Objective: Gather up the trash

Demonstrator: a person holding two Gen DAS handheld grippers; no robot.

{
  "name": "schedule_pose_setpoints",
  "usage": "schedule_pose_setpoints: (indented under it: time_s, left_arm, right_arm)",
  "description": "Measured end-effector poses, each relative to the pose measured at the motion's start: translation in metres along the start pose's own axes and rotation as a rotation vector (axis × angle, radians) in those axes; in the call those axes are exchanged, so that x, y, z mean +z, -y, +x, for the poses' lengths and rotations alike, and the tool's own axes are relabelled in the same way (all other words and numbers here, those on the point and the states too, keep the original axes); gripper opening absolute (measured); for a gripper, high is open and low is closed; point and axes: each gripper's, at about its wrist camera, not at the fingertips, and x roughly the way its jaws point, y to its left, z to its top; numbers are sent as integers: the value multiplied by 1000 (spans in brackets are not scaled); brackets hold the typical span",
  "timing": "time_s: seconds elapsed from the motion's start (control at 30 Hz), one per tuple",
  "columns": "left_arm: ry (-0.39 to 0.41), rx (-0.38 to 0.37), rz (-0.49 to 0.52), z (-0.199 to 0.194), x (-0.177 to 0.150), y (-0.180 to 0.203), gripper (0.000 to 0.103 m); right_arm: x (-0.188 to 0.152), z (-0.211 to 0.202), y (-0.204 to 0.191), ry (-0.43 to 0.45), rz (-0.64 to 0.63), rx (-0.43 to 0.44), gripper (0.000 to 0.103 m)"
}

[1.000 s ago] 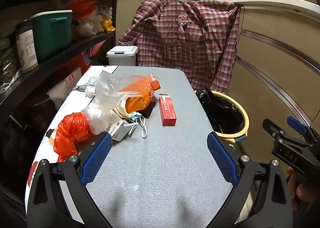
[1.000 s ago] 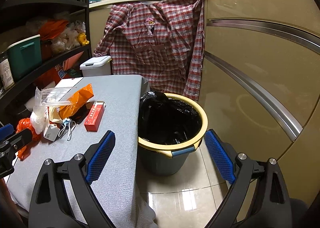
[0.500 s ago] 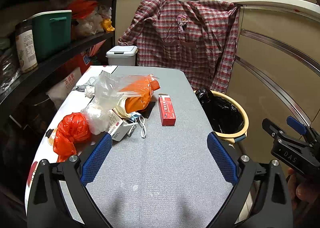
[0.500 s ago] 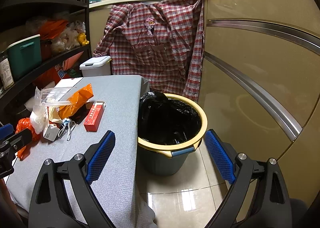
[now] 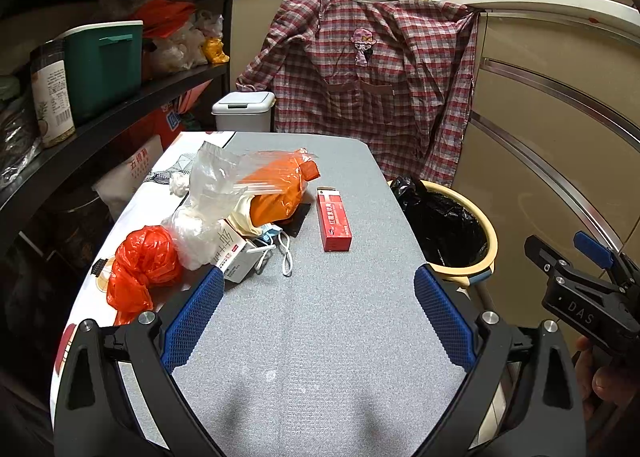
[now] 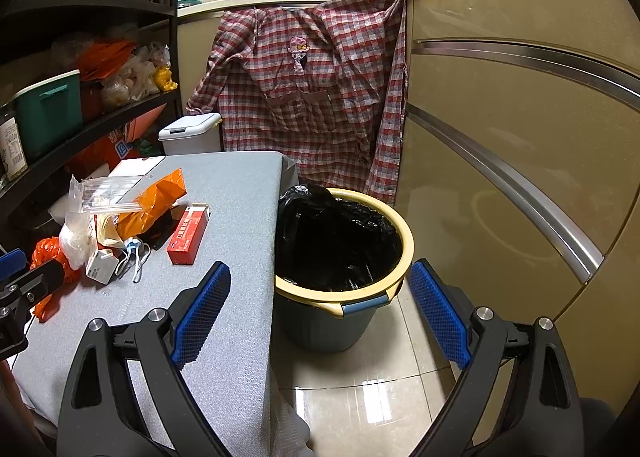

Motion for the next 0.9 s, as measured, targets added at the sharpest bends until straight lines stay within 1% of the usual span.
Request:
schedule_pose_setpoints:
  time_s: [0.37, 0.5, 0.67, 0.73, 0.9]
  left_arm:
    - [-1, -1, -4, -1, 1, 3, 93]
    - [4, 7, -10, -3, 1, 3, 93]
    - [9, 35, -41, -3, 5, -17, 93]
    - [15, 62, -58, -2, 6, -28, 93]
    - [37, 144, -91, 0, 11, -54, 93]
  right_arm:
    - [1, -1, 0, 7, 0, 2, 90]
    - [2, 0, -2, 9, 6, 16, 83]
    - [1, 3, -17, 7, 8, 66, 75]
    - [1, 6, -25, 4, 5, 93, 73]
    - [11, 24, -58, -29, -5, 203, 66]
